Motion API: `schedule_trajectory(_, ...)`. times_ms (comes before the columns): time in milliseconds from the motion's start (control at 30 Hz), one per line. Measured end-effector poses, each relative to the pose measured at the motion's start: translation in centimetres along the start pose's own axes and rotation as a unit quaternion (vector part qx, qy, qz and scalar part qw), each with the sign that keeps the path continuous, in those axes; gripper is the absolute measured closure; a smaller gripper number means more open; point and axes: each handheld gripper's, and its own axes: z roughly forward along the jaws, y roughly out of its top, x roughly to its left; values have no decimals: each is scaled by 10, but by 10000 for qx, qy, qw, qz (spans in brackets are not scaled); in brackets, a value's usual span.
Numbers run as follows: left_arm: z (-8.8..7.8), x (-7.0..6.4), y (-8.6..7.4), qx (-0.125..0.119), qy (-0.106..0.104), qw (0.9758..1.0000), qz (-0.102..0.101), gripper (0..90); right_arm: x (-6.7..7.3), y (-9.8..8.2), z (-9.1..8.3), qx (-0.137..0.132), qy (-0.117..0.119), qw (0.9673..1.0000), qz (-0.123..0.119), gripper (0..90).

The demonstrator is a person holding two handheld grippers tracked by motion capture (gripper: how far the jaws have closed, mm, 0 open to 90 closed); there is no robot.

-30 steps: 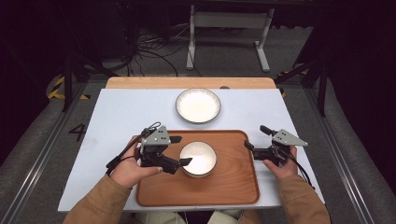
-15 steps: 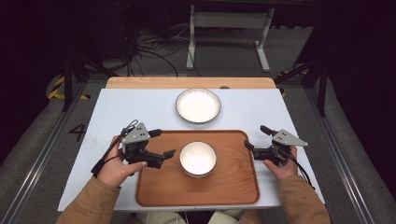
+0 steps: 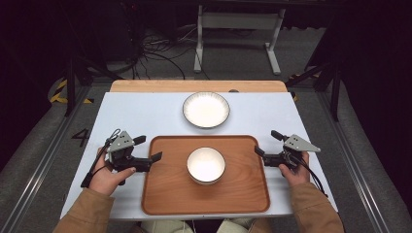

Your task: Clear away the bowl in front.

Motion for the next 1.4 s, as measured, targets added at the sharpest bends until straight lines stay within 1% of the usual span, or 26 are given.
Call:
schedule_trajectory(67,0,4,-6,-51,6,10000,-68,112,1,0,0,5,-5,10000,-7,62)
schedule_trajectory(133,0,6,-8,-92,3,9999,-81,111,1,0,0,0,-6,10000,-23,62)
schedule_trajectory(167,0,9,-10,-110,30,9999,-74,111,1,0,0,-1,-8,10000,-23,61)
schedule_trajectory(200,-1,12,-13,-173,82,9997,-120,111,0,0,0,1,-12,10000,-4,61)
schedule_trajectory(267,-1,13,-15,-188,107,9997,-147,111,0,0,0,-15,-6,10000,-9,61)
schedule_trajectory(333,1,17,-21,-174,192,9995,-180,111,0,0,0,-12,2,10000,-7,62)
schedule_trajectory(400,3,20,-24,-103,227,9995,-183,111,0,0,0,-13,2,10000,-9,61)
schedule_trajectory(533,4,25,-29,-102,247,9993,-255,111,0,0,0,-15,7,10000,-19,62)
schedule_trajectory(633,4,26,-31,-58,267,9993,-274,111,0,0,0,-12,-1,10000,-26,62)
schedule_trajectory(700,5,26,-32,-74,248,9992,-296,111,0,0,0,-16,8,10000,-22,61)
schedule_trajectory(767,5,28,-35,-15,250,9992,-306,111,0,0,0,-14,1,10000,-22,62)
schedule_trajectory(800,6,29,-36,15,283,9990,-338,111,0,0,0,-14,-2,10000,-28,62)
schedule_trajectory(900,4,31,-37,-70,279,9986,-443,106,0,0,0,-16,-5,10000,-28,62)
schedule_trajectory(1067,5,33,-37,-69,339,9975,-615,105,0,0,0,-15,-6,10000,-22,62)
schedule_trajectory(1233,5,34,-37,-24,372,9972,-655,105,0,0,0,-15,-8,10000,-21,62)
schedule_trajectory(1267,5,34,-37,-17,389,9968,-693,105,0,0,0,-14,-8,10000,-21,62)
schedule_trajectory(1300,5,35,-37,-26,385,9971,-663,105,0,0,0,-19,-1,10000,-17,62)
schedule_trajectory(1333,5,35,-37,-39,391,9968,-692,104,0,0,0,-14,-9,10000,-17,62)
schedule_trajectory(1400,5,35,-37,-29,393,9969,-685,103,0,0,0,-19,-21,10000,-19,62)
